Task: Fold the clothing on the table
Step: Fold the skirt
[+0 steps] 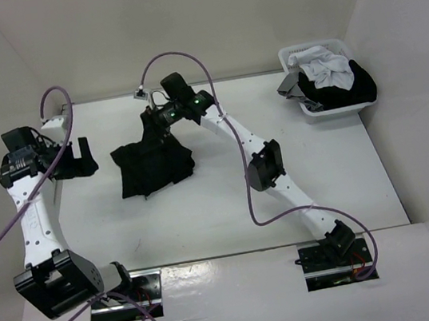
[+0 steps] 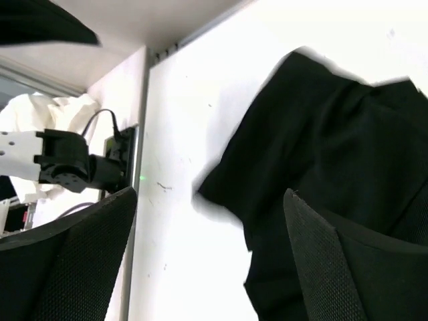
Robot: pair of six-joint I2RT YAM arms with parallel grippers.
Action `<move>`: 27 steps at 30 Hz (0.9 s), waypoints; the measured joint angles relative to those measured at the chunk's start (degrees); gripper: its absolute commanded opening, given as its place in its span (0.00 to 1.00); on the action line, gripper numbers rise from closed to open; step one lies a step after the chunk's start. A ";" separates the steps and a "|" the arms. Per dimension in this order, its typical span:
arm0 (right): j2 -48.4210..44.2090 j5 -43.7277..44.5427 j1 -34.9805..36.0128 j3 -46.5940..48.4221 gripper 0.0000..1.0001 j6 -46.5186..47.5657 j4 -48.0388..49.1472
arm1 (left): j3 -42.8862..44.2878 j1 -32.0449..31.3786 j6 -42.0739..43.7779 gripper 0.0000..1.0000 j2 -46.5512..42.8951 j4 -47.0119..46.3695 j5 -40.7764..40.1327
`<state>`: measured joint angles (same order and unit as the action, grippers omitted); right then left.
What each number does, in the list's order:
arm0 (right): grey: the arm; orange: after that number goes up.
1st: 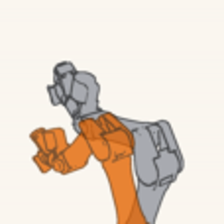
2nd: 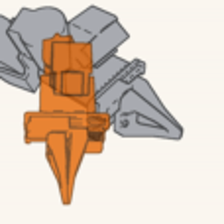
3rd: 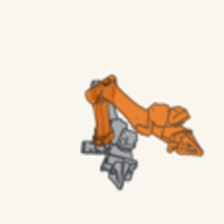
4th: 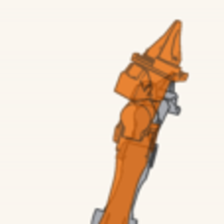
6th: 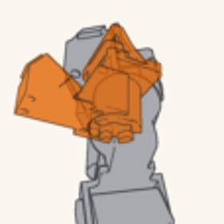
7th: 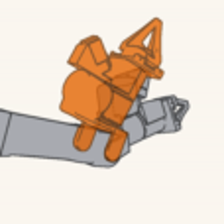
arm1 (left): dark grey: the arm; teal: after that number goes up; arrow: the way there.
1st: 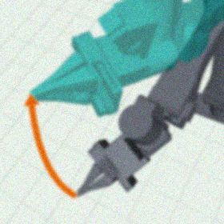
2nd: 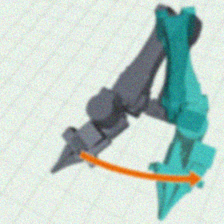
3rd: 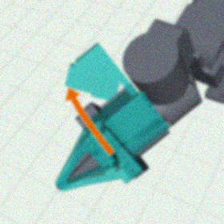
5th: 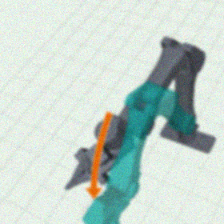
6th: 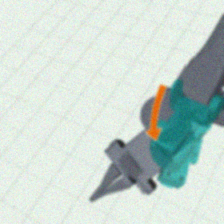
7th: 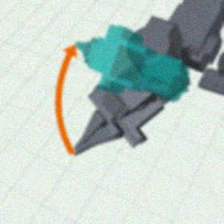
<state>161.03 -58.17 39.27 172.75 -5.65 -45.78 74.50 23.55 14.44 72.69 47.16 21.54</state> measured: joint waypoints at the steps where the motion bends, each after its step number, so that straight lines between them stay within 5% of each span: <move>1: 0.20 -0.83 0.15 -0.22 0.95 -1.11 1.95 | -0.46 0.70 0.44 1.00 -0.02 0.76 0.04; 14: -0.59 1.88 1.38 -2.93 0.96 2.16 0.92 | -1.33 3.28 0.63 1.00 1.86 3.52 2.58; 23: -15.47 26.47 -2.38 -14.51 0.98 8.85 -8.11 | 3.02 3.85 0.31 1.00 2.86 5.31 4.72; 27: -28.65 38.03 -1.60 -28.02 0.98 8.92 -7.26 | 3.43 4.11 -0.07 1.00 2.86 5.51 5.79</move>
<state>132.38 -20.14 37.67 144.73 3.27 -53.04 77.93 27.66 14.37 75.55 52.66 27.33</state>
